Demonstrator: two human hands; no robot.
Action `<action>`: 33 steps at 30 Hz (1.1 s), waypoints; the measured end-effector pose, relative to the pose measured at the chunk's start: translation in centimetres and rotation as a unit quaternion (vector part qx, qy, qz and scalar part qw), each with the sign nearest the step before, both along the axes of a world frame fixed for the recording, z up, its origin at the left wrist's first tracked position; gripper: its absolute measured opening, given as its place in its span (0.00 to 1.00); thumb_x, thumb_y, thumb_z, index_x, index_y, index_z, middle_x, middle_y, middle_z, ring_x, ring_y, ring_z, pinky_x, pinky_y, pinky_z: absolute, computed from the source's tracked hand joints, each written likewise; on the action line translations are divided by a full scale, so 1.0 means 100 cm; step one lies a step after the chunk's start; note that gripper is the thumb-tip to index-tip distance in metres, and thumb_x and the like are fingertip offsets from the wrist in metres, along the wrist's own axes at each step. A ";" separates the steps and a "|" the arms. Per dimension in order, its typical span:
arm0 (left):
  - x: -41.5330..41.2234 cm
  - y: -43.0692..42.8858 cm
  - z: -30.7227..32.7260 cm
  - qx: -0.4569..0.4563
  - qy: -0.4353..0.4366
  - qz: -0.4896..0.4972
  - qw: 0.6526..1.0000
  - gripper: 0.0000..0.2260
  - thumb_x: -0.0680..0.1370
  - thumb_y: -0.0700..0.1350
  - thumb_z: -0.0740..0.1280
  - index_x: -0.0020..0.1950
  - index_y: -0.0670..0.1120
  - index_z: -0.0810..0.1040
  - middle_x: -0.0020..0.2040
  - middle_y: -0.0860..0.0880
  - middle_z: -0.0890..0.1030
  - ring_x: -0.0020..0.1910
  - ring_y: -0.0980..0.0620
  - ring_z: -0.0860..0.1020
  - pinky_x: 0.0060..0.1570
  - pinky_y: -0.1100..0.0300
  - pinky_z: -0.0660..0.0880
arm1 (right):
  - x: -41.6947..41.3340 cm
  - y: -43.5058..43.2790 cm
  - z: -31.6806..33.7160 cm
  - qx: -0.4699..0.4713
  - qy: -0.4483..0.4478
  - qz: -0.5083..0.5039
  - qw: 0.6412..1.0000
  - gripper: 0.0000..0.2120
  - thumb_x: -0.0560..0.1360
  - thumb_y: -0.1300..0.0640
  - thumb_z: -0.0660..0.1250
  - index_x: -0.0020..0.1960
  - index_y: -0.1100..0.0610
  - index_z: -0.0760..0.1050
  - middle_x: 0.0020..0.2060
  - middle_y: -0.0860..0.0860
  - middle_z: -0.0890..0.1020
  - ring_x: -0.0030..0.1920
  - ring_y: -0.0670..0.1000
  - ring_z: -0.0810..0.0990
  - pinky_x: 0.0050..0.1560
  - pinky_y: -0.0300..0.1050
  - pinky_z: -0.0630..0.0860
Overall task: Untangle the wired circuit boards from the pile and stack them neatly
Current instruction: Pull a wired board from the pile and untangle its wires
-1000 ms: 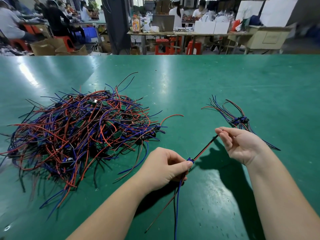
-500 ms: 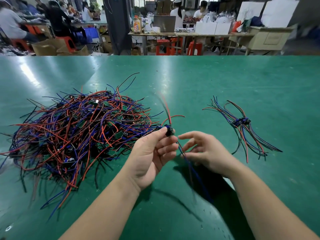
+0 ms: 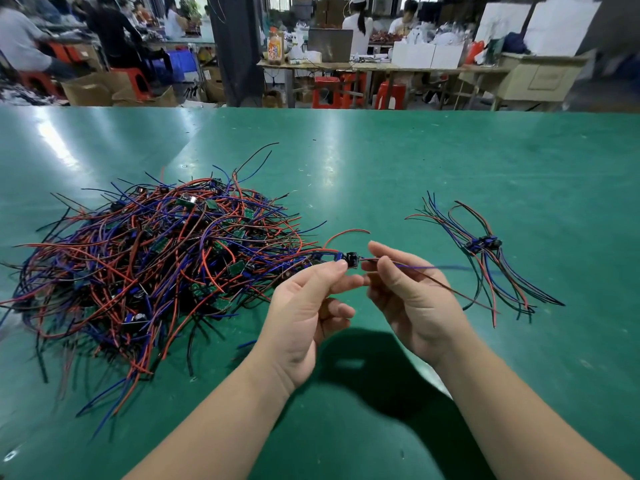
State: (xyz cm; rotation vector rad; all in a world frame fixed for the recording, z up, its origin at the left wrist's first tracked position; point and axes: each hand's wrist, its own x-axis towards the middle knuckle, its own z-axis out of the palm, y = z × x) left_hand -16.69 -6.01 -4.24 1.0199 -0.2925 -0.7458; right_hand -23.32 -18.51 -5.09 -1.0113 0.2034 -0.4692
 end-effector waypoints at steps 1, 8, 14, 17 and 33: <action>-0.001 0.000 -0.002 0.008 -0.026 0.011 1.000 0.09 0.60 0.53 0.74 0.37 0.53 0.85 0.38 0.48 0.85 0.22 0.58 0.74 0.24 0.67 0.72 | 0.001 0.000 0.001 0.015 0.004 -0.007 1.000 0.13 0.54 0.53 0.77 0.39 0.52 0.86 0.34 0.51 0.85 0.33 0.45 0.82 0.36 0.34 0.76; -0.005 -0.007 -0.016 0.132 -0.215 0.013 0.967 0.15 0.77 0.35 0.66 0.60 0.52 0.75 0.41 0.50 0.83 0.28 0.51 0.76 0.25 0.64 0.73 | -0.008 -0.020 0.017 0.183 -0.025 0.014 0.983 0.14 0.53 0.60 0.80 0.37 0.55 0.85 0.30 0.51 0.80 0.26 0.45 0.76 0.24 0.32 0.72; 0.013 -0.008 -0.018 0.116 -0.083 0.056 0.988 0.09 0.83 0.43 0.58 0.60 0.54 0.70 0.38 0.48 0.83 0.22 0.54 0.76 0.22 0.64 0.73 | -0.021 -0.025 0.026 0.245 -0.092 0.225 0.939 0.24 0.60 0.67 0.80 0.56 0.64 0.81 0.34 0.55 0.79 0.30 0.45 0.73 0.27 0.31 0.73; 0.019 0.001 -0.013 0.119 0.012 -0.013 0.993 0.13 0.81 0.53 0.57 0.48 0.46 0.77 0.31 0.49 0.82 0.22 0.55 0.76 0.22 0.65 0.73 | -0.022 -0.028 0.024 0.292 -0.119 0.291 0.903 0.19 0.75 0.70 0.65 0.65 0.70 0.71 0.38 0.62 0.77 0.34 0.49 0.65 0.32 0.35 0.67; 0.008 0.005 -0.015 0.149 -0.082 -0.158 0.973 0.05 0.66 0.45 0.75 0.36 0.44 0.84 0.38 0.41 0.84 0.33 0.49 0.83 0.32 0.62 0.78 | -0.008 -0.024 0.006 -0.069 0.222 0.101 0.967 0.29 0.57 0.64 0.74 0.58 0.59 0.75 0.34 0.53 0.84 0.26 0.43 0.76 0.24 0.32 0.69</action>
